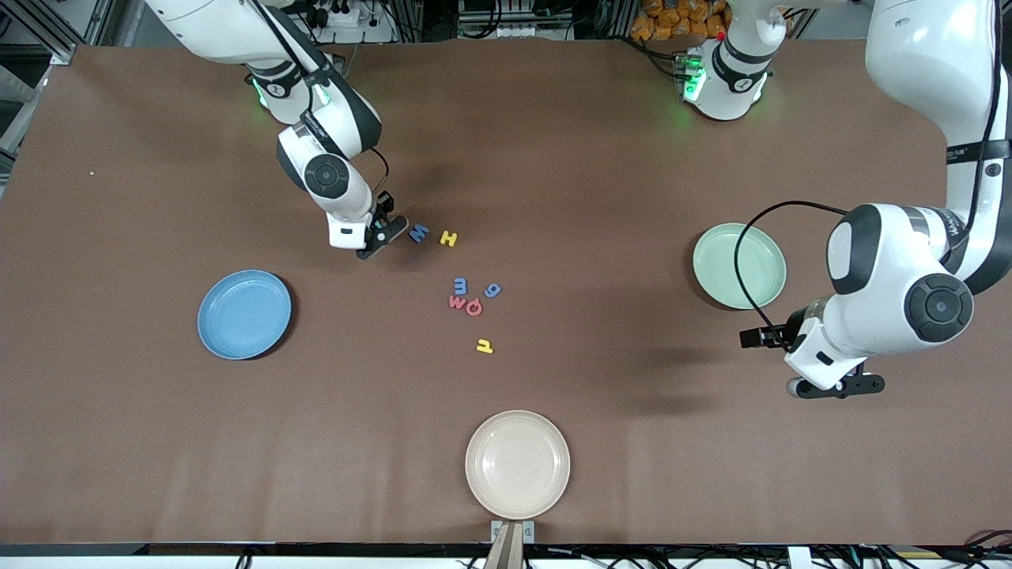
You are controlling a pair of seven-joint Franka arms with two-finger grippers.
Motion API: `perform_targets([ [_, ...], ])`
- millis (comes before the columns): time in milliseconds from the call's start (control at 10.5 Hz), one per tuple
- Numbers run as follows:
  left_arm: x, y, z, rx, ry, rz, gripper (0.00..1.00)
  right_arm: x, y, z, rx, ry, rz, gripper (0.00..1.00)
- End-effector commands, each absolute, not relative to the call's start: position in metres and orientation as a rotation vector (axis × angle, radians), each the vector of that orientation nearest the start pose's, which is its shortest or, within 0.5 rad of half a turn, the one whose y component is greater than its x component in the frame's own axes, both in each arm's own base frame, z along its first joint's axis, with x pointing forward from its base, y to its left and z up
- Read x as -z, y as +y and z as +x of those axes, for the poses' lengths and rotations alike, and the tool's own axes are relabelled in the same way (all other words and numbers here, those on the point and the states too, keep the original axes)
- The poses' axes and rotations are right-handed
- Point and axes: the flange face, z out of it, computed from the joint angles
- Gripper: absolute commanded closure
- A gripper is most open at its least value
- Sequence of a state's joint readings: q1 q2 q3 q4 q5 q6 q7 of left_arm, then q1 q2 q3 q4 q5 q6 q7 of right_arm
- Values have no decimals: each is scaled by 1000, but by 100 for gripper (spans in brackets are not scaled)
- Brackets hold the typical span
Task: Sort uppercase to blue plate, lowercase to green plate
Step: 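Grasp the teal letter R with the right gripper, then carry the R to the blue plate while the left gripper reaches the letters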
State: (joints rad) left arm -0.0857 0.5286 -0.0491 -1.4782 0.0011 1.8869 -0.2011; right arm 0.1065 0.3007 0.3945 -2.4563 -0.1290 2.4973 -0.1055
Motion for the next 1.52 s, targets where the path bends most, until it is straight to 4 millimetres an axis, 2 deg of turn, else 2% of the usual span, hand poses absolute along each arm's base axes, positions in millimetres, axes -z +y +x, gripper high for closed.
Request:
perform_targets([
  [0,-361,-90,684,-178,-139,-3135,0,-169,230,389,-367,-1082,-2906,47],
  [284,-360,-90,684,-181,-139,-3135,0,-169,230,390,-365,-1080,-2907,60],
  [569,-358,-90,685,-181,-143,-3136,0,-170,231,392,-358,-1079,-2907,69],
  [759,-356,-92,686,-172,-141,-3138,0,-173,232,395,-351,-1079,-2908,70],
  [1043,-347,-121,687,-133,-216,-3135,0,-185,236,409,-344,-1073,-2917,73],
  [1233,-350,-141,687,-94,-227,-3141,0,-198,239,424,-362,-1071,-2926,73],
  [1327,-350,-149,685,-95,-230,-3143,0,-206,238,434,-362,-1078,-2928,73],
  [1422,-348,-169,681,-100,-233,-3139,0,-215,231,450,-361,-1062,-2947,73],
])
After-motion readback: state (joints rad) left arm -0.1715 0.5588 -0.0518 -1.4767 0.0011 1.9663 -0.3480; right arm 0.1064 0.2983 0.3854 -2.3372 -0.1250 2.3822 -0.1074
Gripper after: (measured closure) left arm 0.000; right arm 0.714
